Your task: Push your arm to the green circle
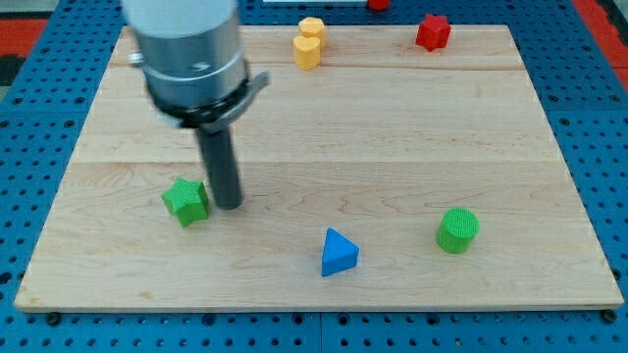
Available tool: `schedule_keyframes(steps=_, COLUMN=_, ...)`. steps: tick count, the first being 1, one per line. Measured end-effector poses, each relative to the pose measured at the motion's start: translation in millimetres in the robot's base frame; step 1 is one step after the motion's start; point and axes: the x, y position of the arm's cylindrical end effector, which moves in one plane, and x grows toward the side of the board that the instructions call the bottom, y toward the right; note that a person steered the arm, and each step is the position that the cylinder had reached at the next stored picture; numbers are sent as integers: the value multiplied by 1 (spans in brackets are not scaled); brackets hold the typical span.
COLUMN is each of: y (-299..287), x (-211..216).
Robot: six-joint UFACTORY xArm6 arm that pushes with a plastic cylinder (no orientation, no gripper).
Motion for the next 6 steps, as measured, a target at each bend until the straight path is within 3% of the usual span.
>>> schedule_keyframes(steps=1, y=-26, x=-1)
schedule_keyframes(steps=2, y=-48, x=-34)
schedule_keyframes(steps=3, y=5, x=-47)
schedule_keyframes(steps=4, y=120, x=-77)
schedule_keyframes(steps=5, y=247, x=-59)
schedule_keyframes(steps=6, y=345, x=-7)
